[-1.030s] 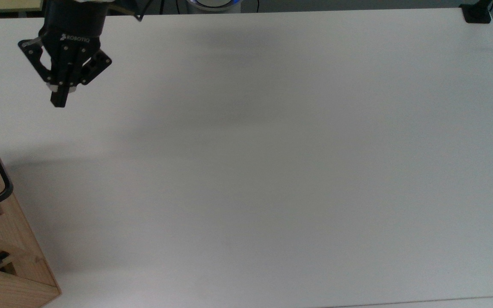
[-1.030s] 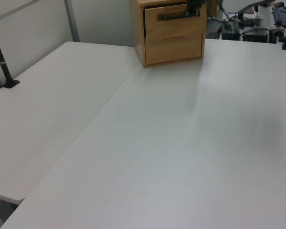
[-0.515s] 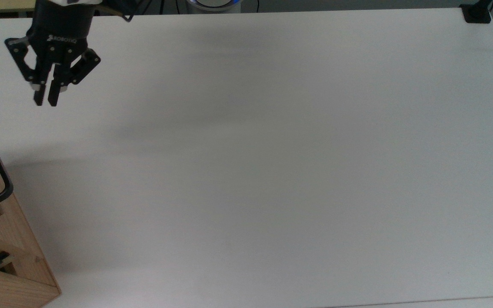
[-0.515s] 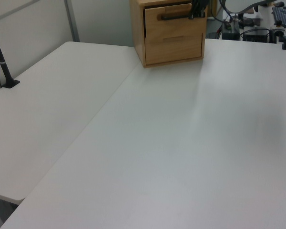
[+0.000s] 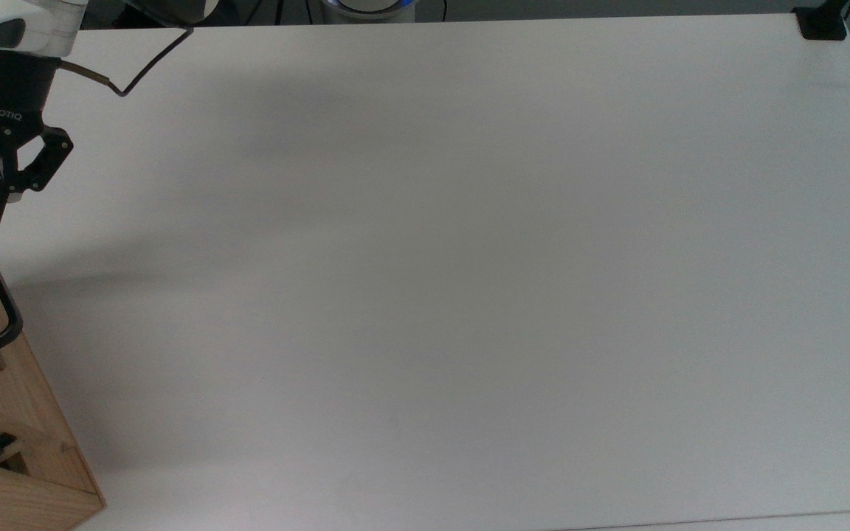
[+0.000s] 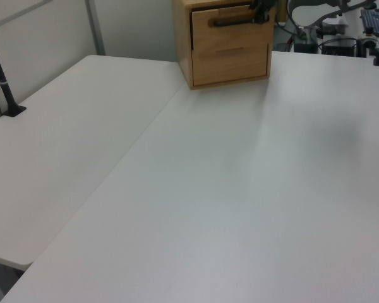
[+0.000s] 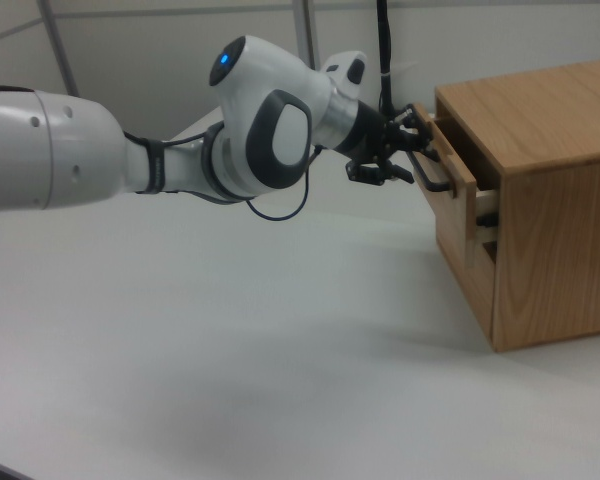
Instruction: Open the drawer by sliding it
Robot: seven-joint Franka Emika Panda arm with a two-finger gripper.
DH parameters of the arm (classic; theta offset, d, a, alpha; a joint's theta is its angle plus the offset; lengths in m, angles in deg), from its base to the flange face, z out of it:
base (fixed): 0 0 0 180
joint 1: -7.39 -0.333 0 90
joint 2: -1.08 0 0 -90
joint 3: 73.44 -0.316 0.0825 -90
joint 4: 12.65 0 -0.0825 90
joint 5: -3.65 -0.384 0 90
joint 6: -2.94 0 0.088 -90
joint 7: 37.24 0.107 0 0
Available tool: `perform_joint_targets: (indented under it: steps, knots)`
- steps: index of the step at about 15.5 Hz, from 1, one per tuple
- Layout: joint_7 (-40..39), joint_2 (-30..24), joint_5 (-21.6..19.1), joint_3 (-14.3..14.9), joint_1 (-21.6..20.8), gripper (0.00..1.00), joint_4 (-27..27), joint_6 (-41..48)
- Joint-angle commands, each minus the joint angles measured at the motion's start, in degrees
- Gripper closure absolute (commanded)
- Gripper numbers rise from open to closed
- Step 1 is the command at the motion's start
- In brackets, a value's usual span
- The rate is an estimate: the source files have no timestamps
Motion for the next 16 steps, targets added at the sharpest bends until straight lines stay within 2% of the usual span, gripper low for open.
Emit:
perform_joint_targets:
  steps: [1, 7, 13, 16]
  knots:
    - [0.4, 2.3, 0.9, 0.2, -0.1, 0.47, 2.2, -0.6]
    - [0.3, 3.0, 0.8, 0.1, -0.2, 0.51, 2.2, -0.6]
    - [0.5, 2.8, 0.8, -0.3, -0.6, 0.82, 1.9, -0.2]
    - [0.6, 2.7, 0.6, -0.5, -0.8, 0.91, 1.7, 0.0]
